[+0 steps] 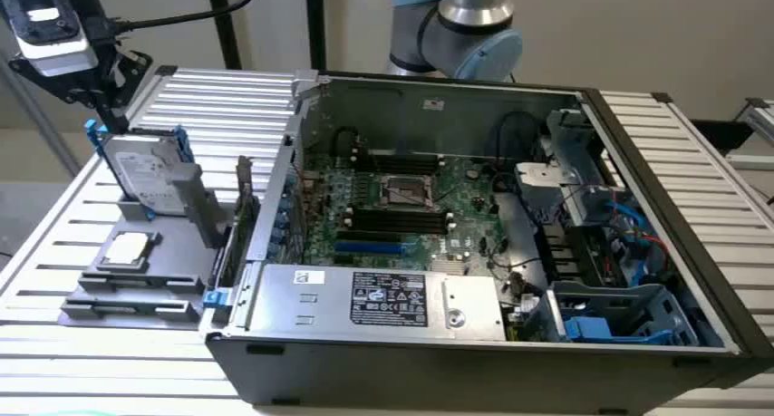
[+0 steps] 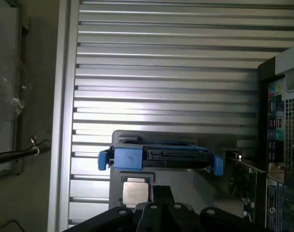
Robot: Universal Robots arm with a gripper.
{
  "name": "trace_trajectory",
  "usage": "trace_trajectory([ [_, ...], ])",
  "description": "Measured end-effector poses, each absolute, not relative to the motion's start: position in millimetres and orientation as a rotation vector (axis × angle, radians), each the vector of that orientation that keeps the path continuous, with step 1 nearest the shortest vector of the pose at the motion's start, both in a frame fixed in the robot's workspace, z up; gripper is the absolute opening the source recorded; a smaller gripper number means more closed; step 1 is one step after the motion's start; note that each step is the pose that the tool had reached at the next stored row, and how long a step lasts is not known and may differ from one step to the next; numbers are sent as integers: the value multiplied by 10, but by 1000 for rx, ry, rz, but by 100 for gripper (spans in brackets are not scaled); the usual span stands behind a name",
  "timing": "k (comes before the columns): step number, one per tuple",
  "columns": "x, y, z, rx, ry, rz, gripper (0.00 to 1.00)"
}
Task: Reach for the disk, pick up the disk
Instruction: 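Reach for the disk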
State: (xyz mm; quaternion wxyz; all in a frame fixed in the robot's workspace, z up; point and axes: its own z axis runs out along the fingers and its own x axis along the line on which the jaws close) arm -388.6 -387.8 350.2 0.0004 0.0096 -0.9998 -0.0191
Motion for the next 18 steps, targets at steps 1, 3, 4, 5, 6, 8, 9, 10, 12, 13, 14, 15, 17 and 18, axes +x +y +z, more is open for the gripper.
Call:
trace_trajectory([
  [1, -3886, -3878, 3502, 30, -3140, -60, 11],
  [3, -3886, -3878, 3502, 30, -3140, -60, 11],
  [4, -3886, -3878, 3502, 30, -3140, -60, 11],
  [5, -3886, -3878, 3502, 30, -3140, -60, 11],
  [6, -3886, -3878, 3502, 30, -3140, -60, 11],
  [8, -3886, -3878, 3502, 30, -3140, -60, 11],
  [9, -3886, -3878, 3502, 30, -3140, -60, 11],
  [10, -3886, -3878, 3502, 30, -3140, -60, 11],
  [12, -3897, -3875, 3503, 30, -3140, -60, 11],
  [13, -3914, -3867, 3503, 30, -3140, -60, 11],
  [14, -3936, -3851, 3502, 30, -3140, -60, 11],
  [15, -3960, -3830, 3504, 30, -3140, -60, 11],
  [17, -4007, -3775, 3503, 30, -3140, -60, 11],
  [18, -4037, -3746, 3504, 30, -3140, -60, 11],
])
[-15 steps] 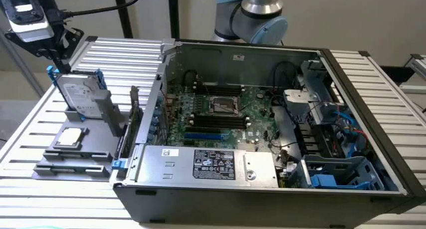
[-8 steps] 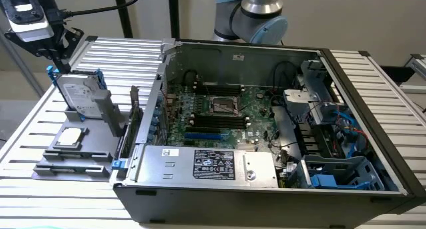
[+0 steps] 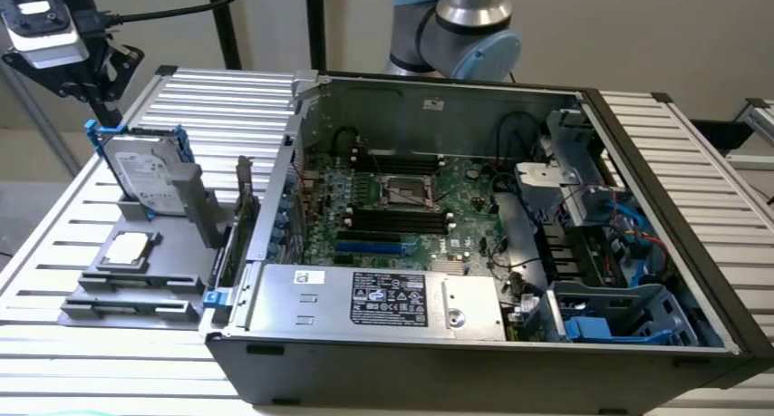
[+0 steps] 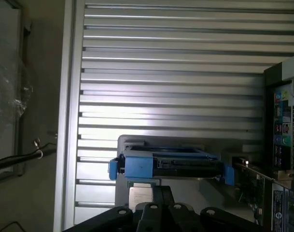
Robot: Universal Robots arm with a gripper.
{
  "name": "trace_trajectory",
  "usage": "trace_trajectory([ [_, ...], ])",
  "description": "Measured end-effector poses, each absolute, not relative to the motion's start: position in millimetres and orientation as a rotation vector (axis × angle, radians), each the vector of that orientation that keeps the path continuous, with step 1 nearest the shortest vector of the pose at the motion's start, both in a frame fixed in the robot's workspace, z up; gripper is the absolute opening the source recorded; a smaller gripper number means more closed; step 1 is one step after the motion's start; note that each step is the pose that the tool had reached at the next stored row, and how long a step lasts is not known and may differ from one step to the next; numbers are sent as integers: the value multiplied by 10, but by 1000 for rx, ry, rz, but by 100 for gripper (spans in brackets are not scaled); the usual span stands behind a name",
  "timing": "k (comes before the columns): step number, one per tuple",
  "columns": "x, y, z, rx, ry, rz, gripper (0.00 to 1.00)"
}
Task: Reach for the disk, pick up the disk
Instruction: 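Reach for the disk, then pick up the disk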
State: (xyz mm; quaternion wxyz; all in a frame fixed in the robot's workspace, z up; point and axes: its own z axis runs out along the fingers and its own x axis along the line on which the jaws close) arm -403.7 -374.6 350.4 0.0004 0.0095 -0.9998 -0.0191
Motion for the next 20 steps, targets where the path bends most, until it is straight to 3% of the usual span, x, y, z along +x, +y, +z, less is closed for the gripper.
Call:
trace_trajectory([
  [20, -4154, -3662, 3505, 33, -3140, -58, 11],
])
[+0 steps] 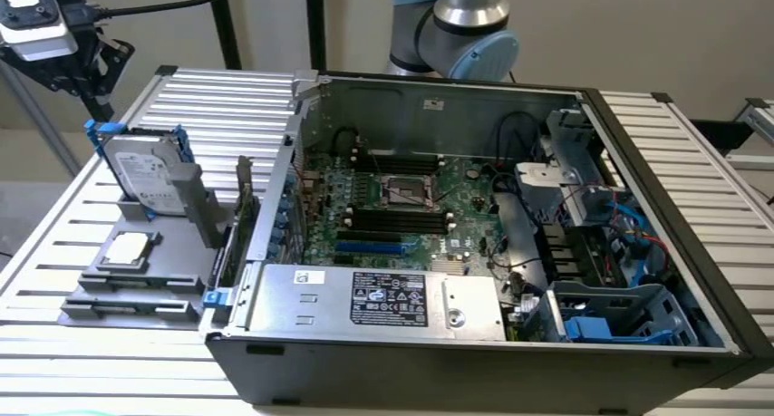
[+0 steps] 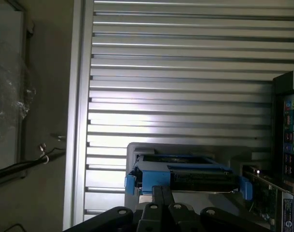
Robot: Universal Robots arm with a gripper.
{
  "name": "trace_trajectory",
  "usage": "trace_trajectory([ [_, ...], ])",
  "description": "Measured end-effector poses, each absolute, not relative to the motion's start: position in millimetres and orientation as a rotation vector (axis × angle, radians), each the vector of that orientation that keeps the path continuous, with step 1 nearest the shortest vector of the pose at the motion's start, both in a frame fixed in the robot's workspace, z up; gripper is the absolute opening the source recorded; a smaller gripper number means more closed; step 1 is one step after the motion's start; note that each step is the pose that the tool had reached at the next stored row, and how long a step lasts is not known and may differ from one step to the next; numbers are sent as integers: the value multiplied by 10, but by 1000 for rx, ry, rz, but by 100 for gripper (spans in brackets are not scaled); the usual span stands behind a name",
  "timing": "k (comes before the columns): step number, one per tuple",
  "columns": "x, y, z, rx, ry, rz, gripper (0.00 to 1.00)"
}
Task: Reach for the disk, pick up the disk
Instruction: 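Pick up the disk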
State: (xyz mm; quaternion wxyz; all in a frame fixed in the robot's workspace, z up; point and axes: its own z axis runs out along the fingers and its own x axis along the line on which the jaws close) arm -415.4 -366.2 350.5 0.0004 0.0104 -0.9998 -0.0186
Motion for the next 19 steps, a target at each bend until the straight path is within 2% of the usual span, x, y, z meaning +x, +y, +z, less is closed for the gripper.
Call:
trace_trajectory([
  [19, -4153, -3662, 3523, 562, -3083, -57, 11],
])
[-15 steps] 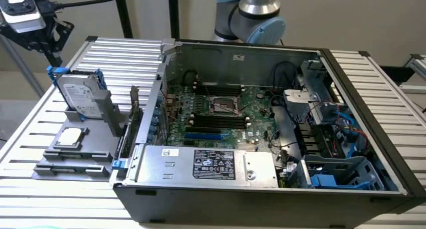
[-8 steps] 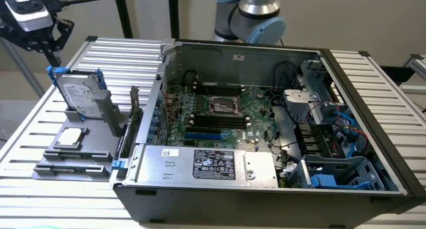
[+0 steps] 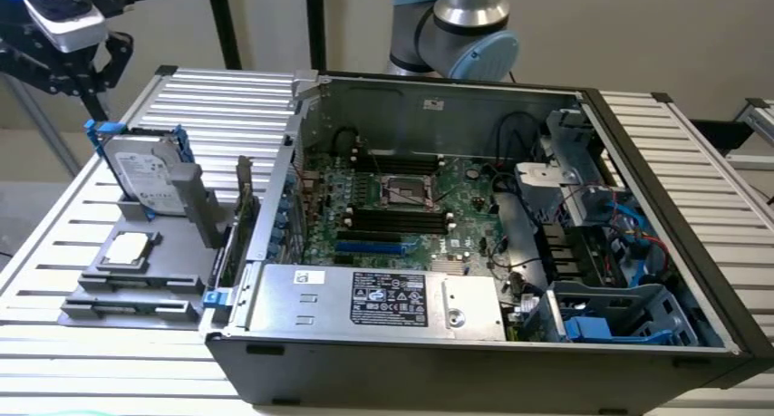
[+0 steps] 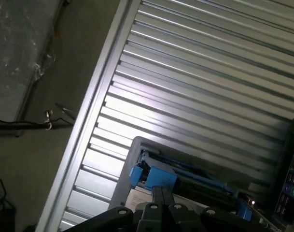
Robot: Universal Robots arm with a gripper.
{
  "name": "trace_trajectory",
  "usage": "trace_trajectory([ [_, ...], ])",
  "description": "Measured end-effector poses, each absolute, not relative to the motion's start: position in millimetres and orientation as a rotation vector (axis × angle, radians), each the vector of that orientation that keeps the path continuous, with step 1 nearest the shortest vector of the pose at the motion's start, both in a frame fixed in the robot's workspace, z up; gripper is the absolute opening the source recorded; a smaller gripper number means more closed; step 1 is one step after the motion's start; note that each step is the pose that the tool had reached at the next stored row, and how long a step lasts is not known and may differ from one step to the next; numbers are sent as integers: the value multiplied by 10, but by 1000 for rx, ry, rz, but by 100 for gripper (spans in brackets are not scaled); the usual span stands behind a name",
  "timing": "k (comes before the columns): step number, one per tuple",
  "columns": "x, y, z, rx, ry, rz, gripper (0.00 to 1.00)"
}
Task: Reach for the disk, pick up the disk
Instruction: 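Pick up the disk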
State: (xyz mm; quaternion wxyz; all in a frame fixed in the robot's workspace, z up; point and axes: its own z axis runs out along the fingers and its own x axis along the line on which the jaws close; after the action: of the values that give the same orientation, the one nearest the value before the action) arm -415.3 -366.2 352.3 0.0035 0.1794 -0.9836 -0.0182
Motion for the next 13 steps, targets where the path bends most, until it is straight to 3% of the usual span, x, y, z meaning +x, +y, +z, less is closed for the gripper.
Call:
trace_trajectory([
  [13, -4153, -3662, 3546, 922, -2991, -55, 11],
])
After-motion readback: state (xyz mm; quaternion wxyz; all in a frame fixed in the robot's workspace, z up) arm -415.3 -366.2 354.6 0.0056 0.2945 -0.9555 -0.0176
